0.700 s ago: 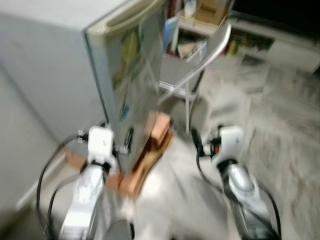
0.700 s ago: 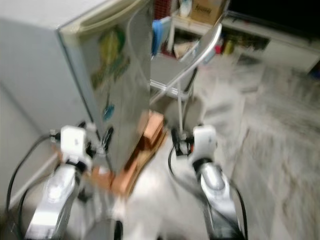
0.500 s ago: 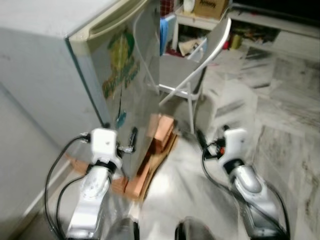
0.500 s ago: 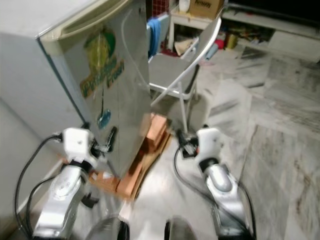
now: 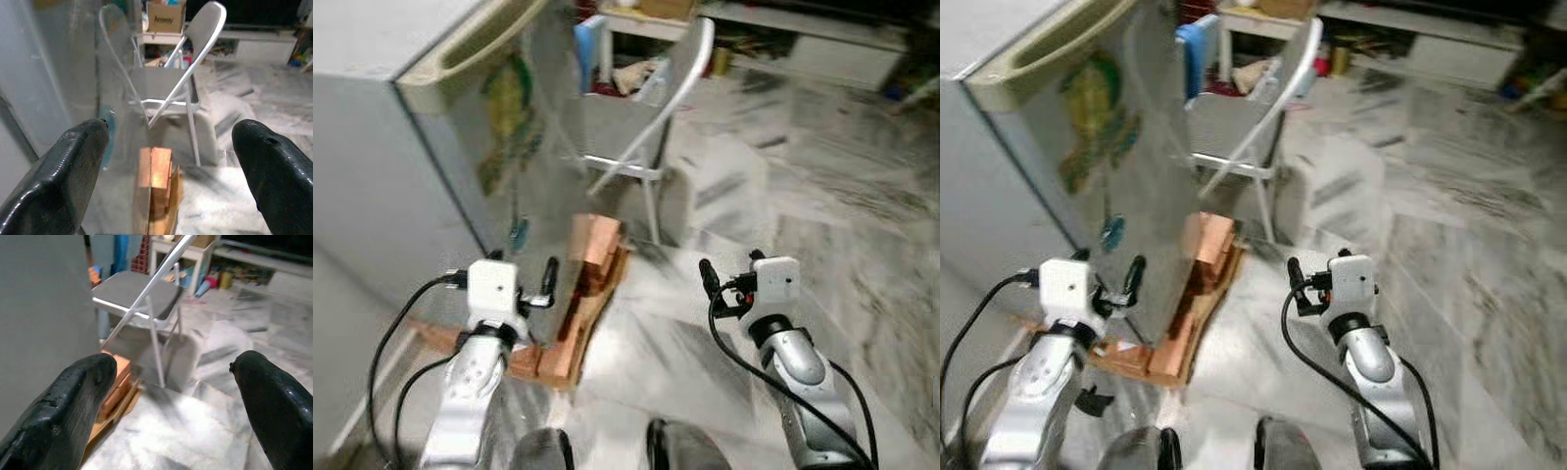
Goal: Restocking fridge
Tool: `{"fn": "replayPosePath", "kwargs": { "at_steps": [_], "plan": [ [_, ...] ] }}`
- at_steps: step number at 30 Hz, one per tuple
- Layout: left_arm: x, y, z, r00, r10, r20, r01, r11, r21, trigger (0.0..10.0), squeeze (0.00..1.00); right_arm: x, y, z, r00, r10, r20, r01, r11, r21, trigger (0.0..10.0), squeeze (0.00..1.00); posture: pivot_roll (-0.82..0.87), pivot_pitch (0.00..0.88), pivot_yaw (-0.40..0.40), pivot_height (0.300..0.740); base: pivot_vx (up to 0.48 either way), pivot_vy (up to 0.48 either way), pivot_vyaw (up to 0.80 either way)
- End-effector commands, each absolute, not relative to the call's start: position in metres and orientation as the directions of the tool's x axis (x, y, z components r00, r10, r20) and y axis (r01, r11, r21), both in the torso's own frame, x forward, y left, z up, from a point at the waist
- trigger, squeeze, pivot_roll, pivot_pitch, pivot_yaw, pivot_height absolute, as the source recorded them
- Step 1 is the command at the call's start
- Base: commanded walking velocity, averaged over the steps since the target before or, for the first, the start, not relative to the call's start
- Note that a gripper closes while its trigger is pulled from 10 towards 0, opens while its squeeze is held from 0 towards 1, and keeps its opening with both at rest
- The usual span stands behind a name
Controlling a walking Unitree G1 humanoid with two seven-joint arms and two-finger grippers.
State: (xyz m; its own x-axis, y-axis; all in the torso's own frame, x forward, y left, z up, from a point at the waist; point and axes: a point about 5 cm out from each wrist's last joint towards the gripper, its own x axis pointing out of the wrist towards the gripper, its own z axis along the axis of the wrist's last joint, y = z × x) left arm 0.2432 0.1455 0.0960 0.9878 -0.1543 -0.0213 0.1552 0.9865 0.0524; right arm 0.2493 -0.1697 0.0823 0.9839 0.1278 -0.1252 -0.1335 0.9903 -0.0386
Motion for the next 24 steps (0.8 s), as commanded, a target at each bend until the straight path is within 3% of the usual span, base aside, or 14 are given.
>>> {"fn": "replayPosePath", "kwargs": {
  "at_steps": [1, 14, 19, 24],
  "plan": [
    [0.241, 0.156, 0.092, 0.991, -0.121, -0.049, 0.124, 0.99, 0.07, 10.0, 0.0, 0.25, -0.164, 0.082, 0.983, 0.141, -0.118, -0.146, 0.989, -0.029, 10.0, 0.0, 0.08, 0.121, -0.032, 0.74, 0.0, 0.0, 0.0],
    [0.25, 0.147, 0.095, 0.987, -0.158, -0.033, 0.16, 0.985, 0.071, 10.0, 0.0, 0.252, -0.168, 0.076, 0.979, 0.142, -0.146, -0.15, 0.988, -0.044, 10.0, 0.0, 0.08, 0.116, -0.054, 0.74, 0.0, 0.0, 0.0],
    [0.259, 0.137, 0.096, 0.971, -0.235, -0.038, 0.236, 0.972, 0.017, 10.0, 0.0, 0.255, -0.17, 0.077, 0.979, 0.136, -0.151, -0.145, 0.988, -0.051, 10.0, 0.0, 0.07, 0.131, -0.049, 0.74, 0.0, 0.0, 0.0],
    [0.27, 0.135, 0.093, 0.973, -0.226, -0.046, 0.227, 0.974, 0.021, 10.0, 0.0, 0.239, -0.174, 0.066, 0.961, 0.136, -0.242, -0.143, 0.99, -0.014, 10.0, 0.0, 0.05, 0.136, -0.045, 0.74, 0.0, 0.0, 0.0]
  ]
}}
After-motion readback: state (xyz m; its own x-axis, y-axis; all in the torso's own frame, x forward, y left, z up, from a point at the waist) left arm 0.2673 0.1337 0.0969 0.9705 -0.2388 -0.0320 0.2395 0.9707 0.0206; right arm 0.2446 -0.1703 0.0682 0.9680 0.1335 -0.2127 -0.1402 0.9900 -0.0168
